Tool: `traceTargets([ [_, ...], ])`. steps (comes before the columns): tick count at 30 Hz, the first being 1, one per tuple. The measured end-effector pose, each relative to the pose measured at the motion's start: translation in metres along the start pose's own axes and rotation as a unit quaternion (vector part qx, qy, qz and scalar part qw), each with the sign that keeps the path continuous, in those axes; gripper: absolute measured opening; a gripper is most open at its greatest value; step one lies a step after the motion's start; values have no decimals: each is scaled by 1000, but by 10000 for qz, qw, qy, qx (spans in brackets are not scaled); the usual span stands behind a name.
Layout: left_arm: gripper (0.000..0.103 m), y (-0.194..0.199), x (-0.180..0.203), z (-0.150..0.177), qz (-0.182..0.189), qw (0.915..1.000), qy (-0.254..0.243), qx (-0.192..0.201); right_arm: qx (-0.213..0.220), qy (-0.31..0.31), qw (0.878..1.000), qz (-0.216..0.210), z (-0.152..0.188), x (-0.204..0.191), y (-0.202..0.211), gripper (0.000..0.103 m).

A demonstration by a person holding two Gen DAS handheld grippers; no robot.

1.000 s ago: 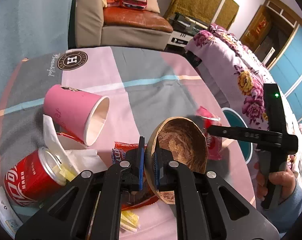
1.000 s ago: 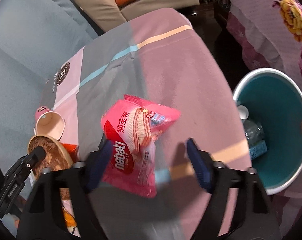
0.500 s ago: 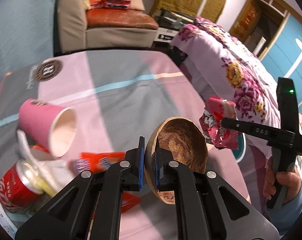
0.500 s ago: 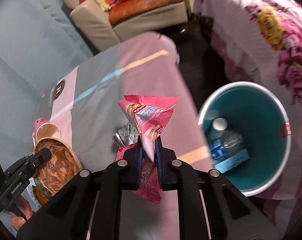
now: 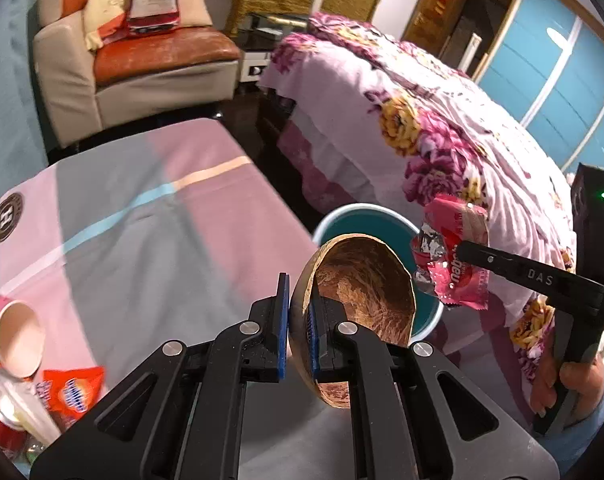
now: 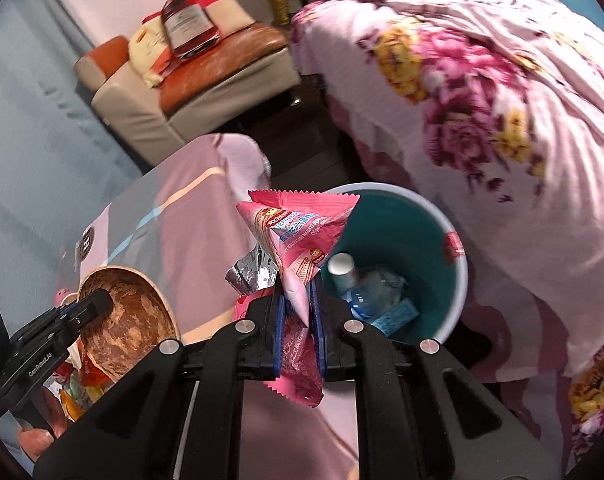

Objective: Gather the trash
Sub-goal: 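Carry the wafer wrapper with the right tool and the wooden bowl with the left tool toward the wastebasket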

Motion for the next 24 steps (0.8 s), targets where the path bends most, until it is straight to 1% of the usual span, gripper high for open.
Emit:
traceTargets([
  [5,9,-27,21,-6,-25,9997,-151,-207,82,-198,9998,19,-2,30,2,12],
  [12,9,-61,41,-10,-78,9982,-356,-479,61,-518,9986,54,-2,65,-2,12],
  [18,9,-89,49,-7,-93,9965,-422,-713,-18,-685,9976,70,-1,84,-10,12],
  [24,9,-111,53,-5,-94,9949,-454,-900,-67,-707,9974,79,-2,89,-16,12],
])
Point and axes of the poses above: each gripper's, at about its wrist camera, not at the fingertips, and y roughly against the way its jaws point, x to its right, z to its underside, the point moved 7 cm from there along -y, roughly the way its jaws point, and after that the axes turned 12 degrees about z, right-handed, at the moved point
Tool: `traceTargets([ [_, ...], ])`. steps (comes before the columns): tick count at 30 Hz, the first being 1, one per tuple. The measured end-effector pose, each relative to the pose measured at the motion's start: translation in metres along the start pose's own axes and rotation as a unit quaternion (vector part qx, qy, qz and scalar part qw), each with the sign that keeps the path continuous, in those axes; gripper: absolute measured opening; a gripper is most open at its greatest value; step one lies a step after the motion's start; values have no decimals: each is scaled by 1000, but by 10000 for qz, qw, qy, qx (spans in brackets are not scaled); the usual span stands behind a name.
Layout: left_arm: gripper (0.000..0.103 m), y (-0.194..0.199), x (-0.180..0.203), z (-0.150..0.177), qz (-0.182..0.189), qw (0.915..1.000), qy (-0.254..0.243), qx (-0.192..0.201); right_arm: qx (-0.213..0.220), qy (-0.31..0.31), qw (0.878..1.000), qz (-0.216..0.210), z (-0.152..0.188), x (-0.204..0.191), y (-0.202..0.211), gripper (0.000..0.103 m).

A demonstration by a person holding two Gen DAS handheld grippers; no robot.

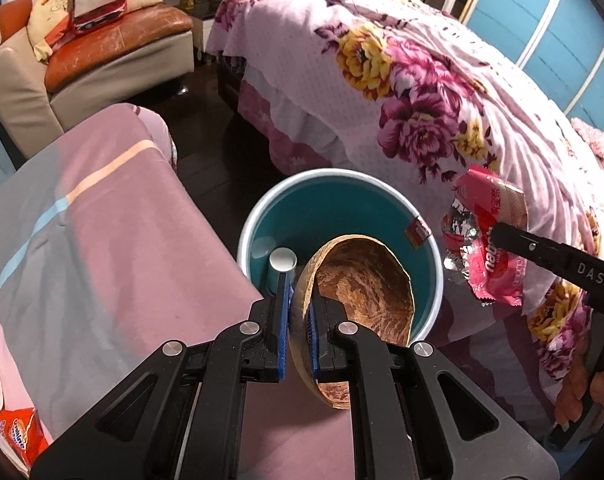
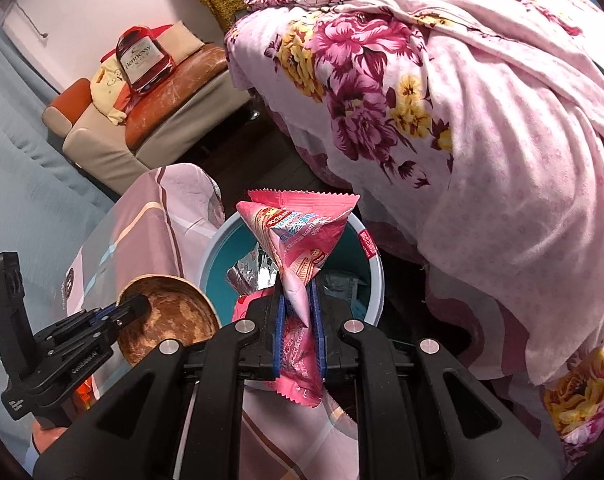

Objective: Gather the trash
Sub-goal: 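Carry the wafer wrapper with the right tool and the wooden bowl with the left tool toward the wastebasket, then open the left tool to drop the bowl contents while the right tool releases the wrapper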

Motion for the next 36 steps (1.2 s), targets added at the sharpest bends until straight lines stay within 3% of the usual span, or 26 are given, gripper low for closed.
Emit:
traceTargets([
  [8,11,-15,3,4,-1,9998,-57,-192,-71,13,10000,25,1,-3,-8,12],
  [14,23,-10,3,5,90,9999,-26,-133,-104,73,9999,48,2,-8,-10,12],
  [16,30,-6,3,4,100,9999,-6,-88,-100,90,9999,55,2,-10,-9,12],
  [18,55,1,2,3,106,9999,22,20,-87,109,9999,66,2,-12,-8,12],
  [24,80,22,-8,7,99,9995,182,257,-48,198,9997,98,2,-19,-3,12],
  [30,88,42,-22,18,183,9981,449,380,-60,305,9994,157,4,-28,-2,12],
  [36,89,54,-33,29,222,9972,576,415,-106,422,9988,217,6,-39,-3,13],
])
Point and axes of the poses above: each gripper's, at about its wrist camera, not at the fingertips, and y roughly against the way its jaws point, x to its right, z to its underside, the point moved 7 cm from there along -y, roughly the way its jaws point, and after that the axes turned 12 degrees about z, right-handed, at the moved point
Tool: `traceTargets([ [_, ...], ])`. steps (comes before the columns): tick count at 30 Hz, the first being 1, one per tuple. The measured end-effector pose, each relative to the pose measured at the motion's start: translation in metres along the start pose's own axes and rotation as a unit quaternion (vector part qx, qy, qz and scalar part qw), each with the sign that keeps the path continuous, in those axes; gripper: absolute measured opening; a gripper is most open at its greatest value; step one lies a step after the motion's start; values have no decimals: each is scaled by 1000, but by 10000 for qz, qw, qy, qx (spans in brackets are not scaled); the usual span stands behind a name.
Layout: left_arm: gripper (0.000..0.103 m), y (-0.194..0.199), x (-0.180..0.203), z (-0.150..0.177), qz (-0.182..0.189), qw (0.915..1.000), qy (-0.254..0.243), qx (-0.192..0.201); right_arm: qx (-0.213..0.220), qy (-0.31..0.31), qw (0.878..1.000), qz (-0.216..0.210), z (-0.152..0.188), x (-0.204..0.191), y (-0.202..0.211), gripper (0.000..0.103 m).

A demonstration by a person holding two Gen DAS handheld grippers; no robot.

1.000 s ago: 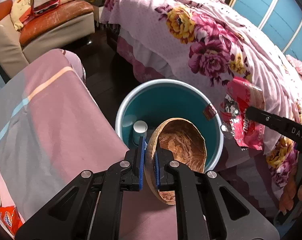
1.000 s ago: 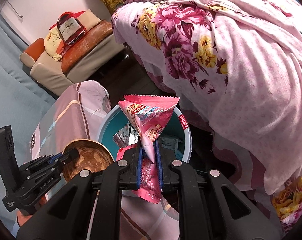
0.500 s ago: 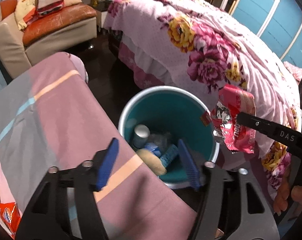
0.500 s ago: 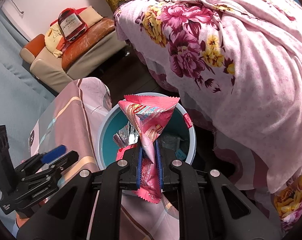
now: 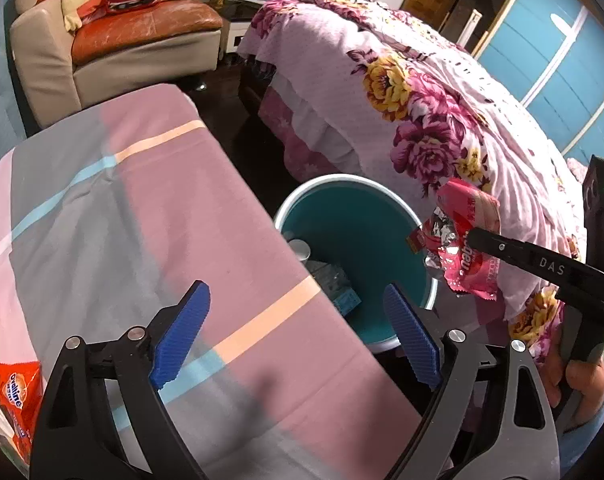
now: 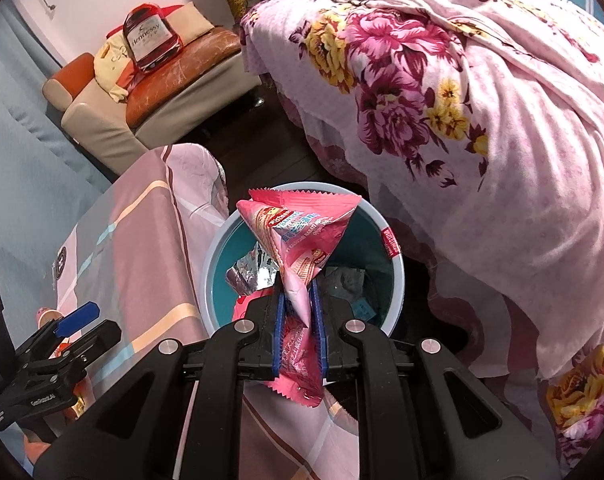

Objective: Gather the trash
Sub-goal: 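Open the left tool to drop the bowl contents while the right tool releases the wrapper, then move both tools back over the cluttered table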

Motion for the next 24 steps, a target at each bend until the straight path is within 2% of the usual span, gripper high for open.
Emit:
traceTargets([
  [7,90,7,-10,6,87,9999,100,-3,-96,144,9998,101,3,-13,-5,18],
  [10,91,10,-14,8,107,9998,137,-3,-120,201,9996,131,4,-19,-7,31],
  [12,93,12,-18,9,113,9998,175,-4,-130,225,9996,148,6,-22,-7,51],
  [17,93,19,-29,14,126,9995,304,8,-160,246,9995,148,9,-31,-3,69],
  [24,94,39,-41,22,113,9990,419,126,-243,305,9992,111,16,-47,4,74],
])
Point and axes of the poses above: each gripper's, at about its wrist camera, not at the fingertips, and y roughly against the way its jaws point, x to its right, z to its underside, the point moved 7 cm from there along -y, roughly the way its jaws point, and after that the axes turned 12 degrees about z, right-handed, at the moved point
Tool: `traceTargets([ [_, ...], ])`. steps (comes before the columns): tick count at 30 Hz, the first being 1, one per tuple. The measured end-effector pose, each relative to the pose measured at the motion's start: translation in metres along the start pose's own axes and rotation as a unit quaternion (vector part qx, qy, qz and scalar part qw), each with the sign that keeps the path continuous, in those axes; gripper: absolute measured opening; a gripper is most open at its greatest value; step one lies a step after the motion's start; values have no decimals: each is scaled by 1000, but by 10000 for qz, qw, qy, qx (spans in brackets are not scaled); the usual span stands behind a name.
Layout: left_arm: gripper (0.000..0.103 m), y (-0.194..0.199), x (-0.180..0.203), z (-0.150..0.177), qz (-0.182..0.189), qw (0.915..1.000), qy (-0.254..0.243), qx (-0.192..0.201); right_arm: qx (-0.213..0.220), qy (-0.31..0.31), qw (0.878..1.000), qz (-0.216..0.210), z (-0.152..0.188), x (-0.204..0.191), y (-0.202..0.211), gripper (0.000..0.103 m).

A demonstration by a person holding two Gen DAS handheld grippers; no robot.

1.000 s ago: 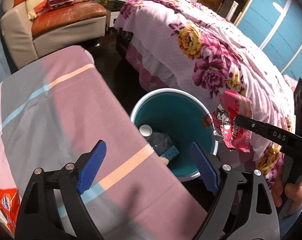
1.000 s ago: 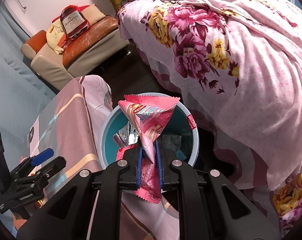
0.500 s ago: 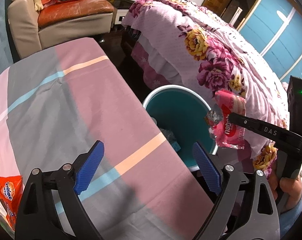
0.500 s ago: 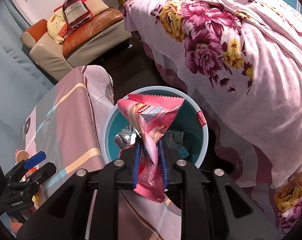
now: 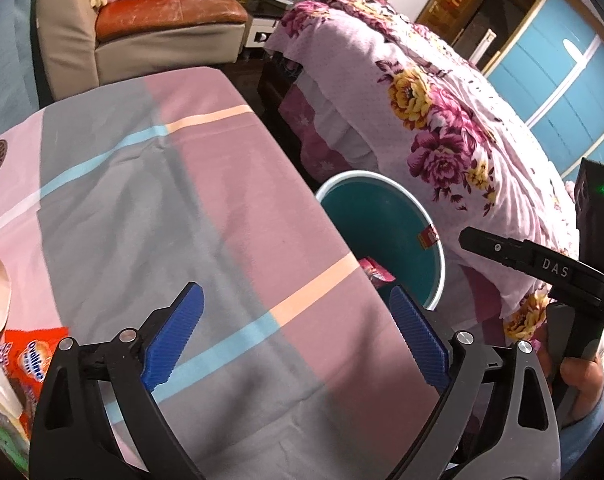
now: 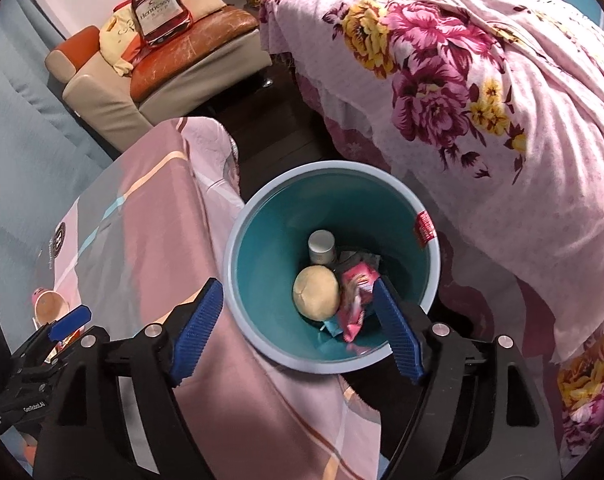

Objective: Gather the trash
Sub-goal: 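Move both tools back over the cluttered table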

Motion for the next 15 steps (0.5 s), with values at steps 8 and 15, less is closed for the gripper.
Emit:
traceTargets([
  [8,95,30,-11,12,-62,9998,53,158,-32,214,9997,-77,16,-27,15,76],
  [15,95,69,-25,36,-210,9994,62,281,-183,528,9982,-199,45,-60,25,77],
])
Point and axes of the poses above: each gripper's, at about its wrist camera, not at the fingertips, and y roughly against the way its jaws point, x to its right, z to its underside, the point moved 7 cm from there along -y, roughly the way its jaws point, and after that the axes turned 12 degrees about z, right-handed, at the moved point
